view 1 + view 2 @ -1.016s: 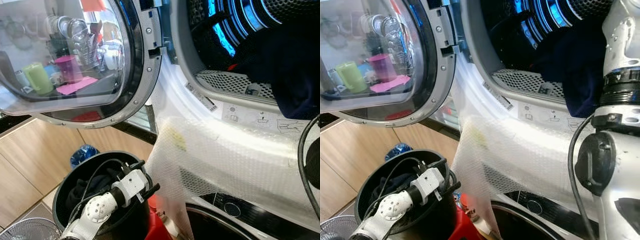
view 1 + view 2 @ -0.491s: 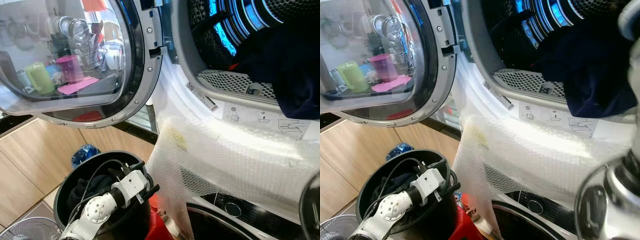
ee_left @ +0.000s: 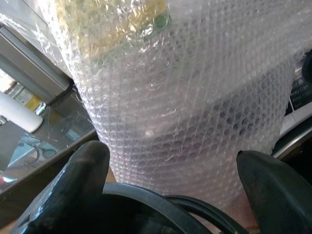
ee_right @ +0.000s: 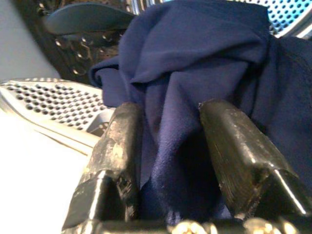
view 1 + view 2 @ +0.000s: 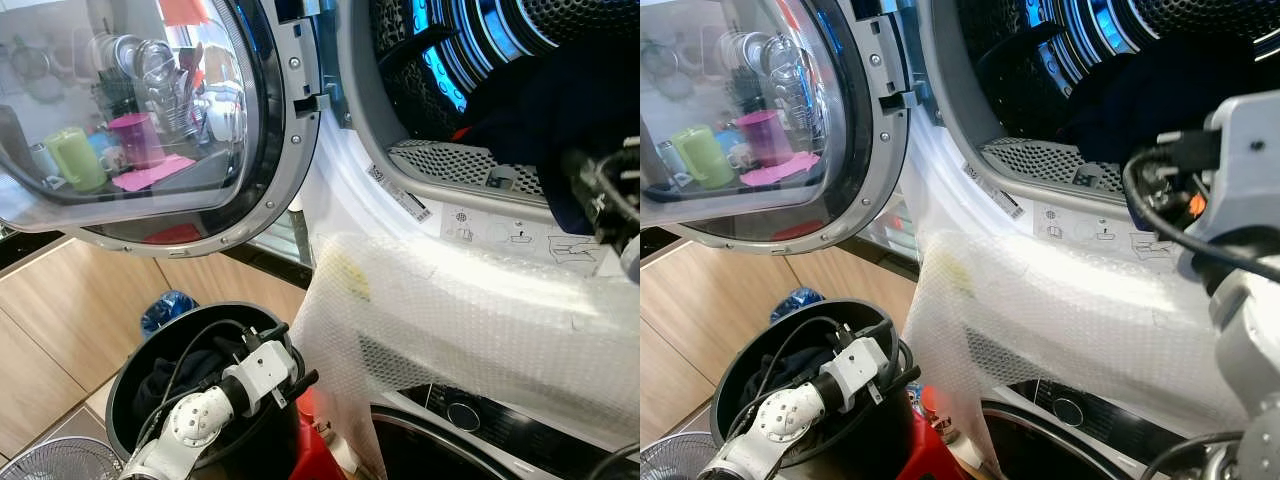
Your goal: Clothes washing
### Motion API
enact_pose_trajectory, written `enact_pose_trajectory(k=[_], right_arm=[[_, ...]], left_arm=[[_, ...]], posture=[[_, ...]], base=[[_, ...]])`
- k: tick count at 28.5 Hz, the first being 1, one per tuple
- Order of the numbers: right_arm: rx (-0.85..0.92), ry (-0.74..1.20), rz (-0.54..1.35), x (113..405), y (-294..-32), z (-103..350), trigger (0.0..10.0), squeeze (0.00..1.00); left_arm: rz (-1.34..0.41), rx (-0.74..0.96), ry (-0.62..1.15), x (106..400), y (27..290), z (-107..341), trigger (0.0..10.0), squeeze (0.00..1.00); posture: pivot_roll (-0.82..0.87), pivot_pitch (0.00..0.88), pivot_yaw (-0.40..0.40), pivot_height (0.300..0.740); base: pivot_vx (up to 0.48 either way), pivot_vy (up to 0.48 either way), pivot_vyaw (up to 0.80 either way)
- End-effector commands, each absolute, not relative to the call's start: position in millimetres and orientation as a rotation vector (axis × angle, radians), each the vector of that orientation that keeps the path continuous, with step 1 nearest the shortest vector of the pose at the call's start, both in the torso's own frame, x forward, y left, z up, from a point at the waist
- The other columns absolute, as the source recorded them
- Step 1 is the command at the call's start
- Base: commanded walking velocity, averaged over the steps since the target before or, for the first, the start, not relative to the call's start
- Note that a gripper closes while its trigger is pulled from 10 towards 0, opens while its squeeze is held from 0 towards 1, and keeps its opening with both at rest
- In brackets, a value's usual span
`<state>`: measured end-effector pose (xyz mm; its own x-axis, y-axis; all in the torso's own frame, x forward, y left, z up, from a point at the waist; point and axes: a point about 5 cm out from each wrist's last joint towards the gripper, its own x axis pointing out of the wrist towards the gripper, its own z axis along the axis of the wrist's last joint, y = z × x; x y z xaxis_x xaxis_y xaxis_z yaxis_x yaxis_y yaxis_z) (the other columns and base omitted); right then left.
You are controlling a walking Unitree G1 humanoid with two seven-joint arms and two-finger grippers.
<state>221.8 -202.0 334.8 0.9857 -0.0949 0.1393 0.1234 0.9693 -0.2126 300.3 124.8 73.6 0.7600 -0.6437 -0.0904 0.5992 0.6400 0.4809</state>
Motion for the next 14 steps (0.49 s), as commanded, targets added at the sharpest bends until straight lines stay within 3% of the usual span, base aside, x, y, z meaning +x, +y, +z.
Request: enact_pose_trajectory(k=[1, 9, 14], right_arm=[[-0.233, -0.095, -0.121, 223.4, -199.5, 329.3, 10.0, 0.00], [-0.153, -0.011, -0.165, 252.8, -190.7, 318.8, 10.0, 0.00], [-0.092, -0.008, -0.115, 279.0, -171.0, 313.1, 10.0, 0.00]], left_arm=[[-0.688, 0.511, -0.065, 301.6, 131.7, 71.2, 10.0, 0.00], [-0.679, 0.508, -0.077, 303.9, 129.9, 73.6, 10.0, 0.00], [-0.655, 0.510, -0.083, 306.2, 132.6, 75.6, 10.0, 0.00]], posture=[[-0.13, 0.021, 0.169, 0.740], [-0.12, 0.005, 0.158, 0.740], [-0.11, 0.000, 0.150, 0.740]], base=[[0.000, 0.000, 0.00], [0.000, 0.000, 0.00], [0.000, 0.000, 0.00]])
